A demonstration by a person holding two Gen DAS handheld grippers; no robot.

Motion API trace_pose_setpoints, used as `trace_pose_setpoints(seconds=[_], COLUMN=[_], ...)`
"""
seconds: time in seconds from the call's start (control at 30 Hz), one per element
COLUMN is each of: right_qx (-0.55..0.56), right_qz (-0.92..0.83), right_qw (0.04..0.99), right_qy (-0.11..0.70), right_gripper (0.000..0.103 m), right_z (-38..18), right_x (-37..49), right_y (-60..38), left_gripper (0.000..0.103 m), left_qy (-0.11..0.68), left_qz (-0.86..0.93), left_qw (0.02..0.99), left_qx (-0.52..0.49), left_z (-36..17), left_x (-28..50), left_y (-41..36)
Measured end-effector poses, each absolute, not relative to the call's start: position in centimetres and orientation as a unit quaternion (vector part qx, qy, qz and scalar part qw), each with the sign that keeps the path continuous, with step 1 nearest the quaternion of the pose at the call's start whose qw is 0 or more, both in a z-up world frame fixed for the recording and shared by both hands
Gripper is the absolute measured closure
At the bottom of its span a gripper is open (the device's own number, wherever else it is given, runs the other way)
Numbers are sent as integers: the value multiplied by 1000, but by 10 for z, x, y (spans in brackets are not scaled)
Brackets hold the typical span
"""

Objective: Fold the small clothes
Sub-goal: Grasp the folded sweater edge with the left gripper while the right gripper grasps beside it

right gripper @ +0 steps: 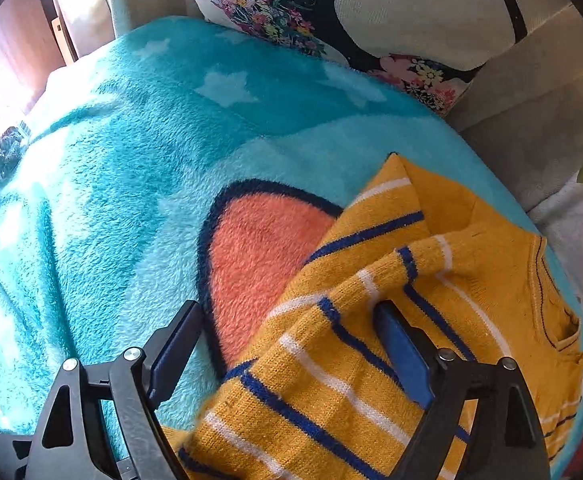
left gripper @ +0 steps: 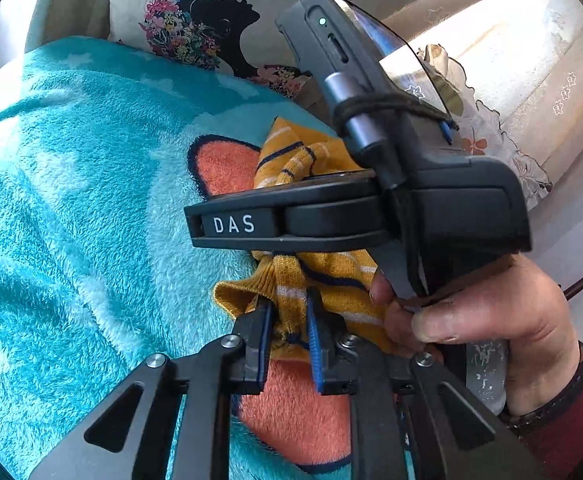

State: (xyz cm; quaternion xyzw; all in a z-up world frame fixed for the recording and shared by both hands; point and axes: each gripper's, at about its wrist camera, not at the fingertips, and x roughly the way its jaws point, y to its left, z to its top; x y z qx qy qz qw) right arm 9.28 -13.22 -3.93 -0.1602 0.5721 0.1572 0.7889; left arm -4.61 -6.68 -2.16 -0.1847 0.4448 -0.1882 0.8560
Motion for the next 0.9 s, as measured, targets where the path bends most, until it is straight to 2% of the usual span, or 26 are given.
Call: trace_pose_setpoints(seconds=[0.07, 0.13, 0.27, 0.33, 0.47, 0.53, 0.7, 0.73, 0.83, 0.9], right_qx=[-168, -178, -185, -171, -125, -89, -2, 13, 64, 94], right_qz=[153, 143, 127, 133, 150, 161, 175, 173, 158, 140], right_qw=[792, 796, 808, 816, 833, 843, 864, 868, 881, 887], right_qy=[567, 561, 545, 536, 517, 506, 472, 464, 442, 431], right_gripper=[25, 50, 79, 85, 89, 89, 90, 90, 90, 90], right_z=[-37, -34, -25, -19, 0, 14, 52, 57, 69, 72], right_x=[91, 87, 77, 70, 61, 57, 41, 37, 22, 10], right_y=[-134, -137, -150, -157, -175, -193, -259, -277, -337, -380], left_gripper=[89, 89, 90, 91, 92, 100, 100, 95, 69, 66], left_qy=[444, 443, 438, 437, 428, 423, 386, 375, 354, 357], left_qz=[-185, -182, -178, -180, -192, -213, -288, -299, -306, -300], left_qw=[858, 860, 863, 863, 866, 863, 860, 862, 869, 871], left_qx=[-180, -179, -179, -178, -173, -174, -167, -165, -159, -154], left_z=[-20, -19, -12, -7, 11, 25, 71, 80, 97, 96], left_x=[-49, -53, -60, -63, -72, -78, -102, -108, -114, -109], left_y=[-68, -70, -73, -72, -88, -100, -135, -140, -153, -165])
